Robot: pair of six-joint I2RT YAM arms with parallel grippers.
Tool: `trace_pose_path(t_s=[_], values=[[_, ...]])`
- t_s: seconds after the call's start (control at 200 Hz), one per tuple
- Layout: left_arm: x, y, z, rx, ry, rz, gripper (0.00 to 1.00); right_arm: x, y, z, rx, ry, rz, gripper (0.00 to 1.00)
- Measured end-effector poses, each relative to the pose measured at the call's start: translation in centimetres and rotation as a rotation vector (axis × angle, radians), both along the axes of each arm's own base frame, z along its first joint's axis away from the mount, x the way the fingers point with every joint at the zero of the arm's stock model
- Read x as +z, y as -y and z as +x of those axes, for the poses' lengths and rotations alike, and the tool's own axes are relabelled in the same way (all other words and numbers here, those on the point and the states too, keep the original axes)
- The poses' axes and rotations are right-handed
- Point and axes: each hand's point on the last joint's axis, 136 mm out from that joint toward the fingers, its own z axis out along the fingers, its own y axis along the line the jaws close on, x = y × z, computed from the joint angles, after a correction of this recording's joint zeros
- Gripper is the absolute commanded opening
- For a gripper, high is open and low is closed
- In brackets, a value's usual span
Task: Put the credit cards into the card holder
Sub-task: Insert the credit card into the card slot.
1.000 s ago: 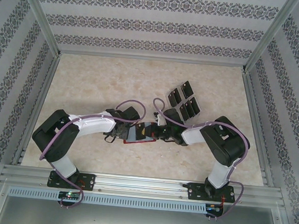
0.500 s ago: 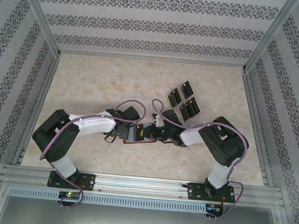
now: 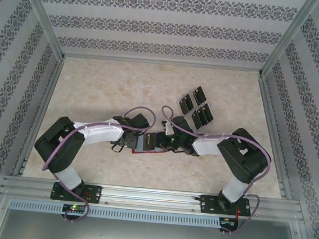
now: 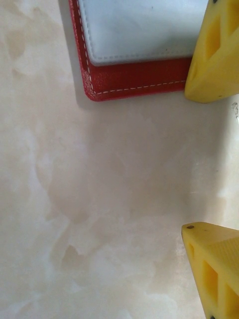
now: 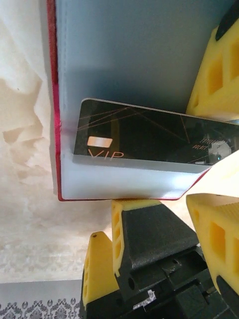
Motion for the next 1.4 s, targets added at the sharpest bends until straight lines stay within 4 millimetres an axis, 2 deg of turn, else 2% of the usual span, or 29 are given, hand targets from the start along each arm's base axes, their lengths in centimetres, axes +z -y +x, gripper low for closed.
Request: trace_pose_path(t_s=[0.3,0.705,0.859,1.004,1.089,1.169,1.199,1.244,1.324,1.399], values=[[0.0,0.0,0.0,0.000,0.003,-0.004,0.67,-0.1,0.4,-0.2,0.021,-0.001,-0.098,0.53],[0.0,0.1,0.0,0.000,0.005,-0.006,0.67,-0.2,-1.2,-1.4,0.091,0.016,-0.180,0.59],[0.0,0.1,0.0,-0.001,0.004,-0.008,0.67,-0.1,-0.9,-1.4,0.098,0.025,-0.206,0.65],[0.1,0.1,0.0,-0.001,0.005,-0.010,0.67,1.0,0.0,-1.5,0.093,0.053,-0.234,0.65],[0.2,0.2,0.1,-0.001,0.008,-0.017,0.67,2.3,0.5,-1.3,0.081,0.084,-0.239,0.61],[0.6,0.6,0.1,-0.003,0.011,-0.037,0.67,3.5,1.1,-0.8,0.061,0.119,-0.237,0.42],[0.8,0.7,0.2,-0.004,0.015,-0.047,0.67,3.9,1.3,-0.6,0.050,0.131,-0.237,0.39],[1.3,1.1,0.4,-0.006,0.023,-0.066,0.67,4.4,1.8,-0.2,0.038,0.152,-0.243,0.29],[2.4,2.0,1.0,-0.010,0.042,-0.107,0.67,4.2,2.7,0.2,0.010,0.154,-0.267,0.12],[3.5,3.1,1.7,-0.016,0.060,-0.148,0.67,3.5,3.3,0.3,0.000,0.148,-0.293,0.03]])
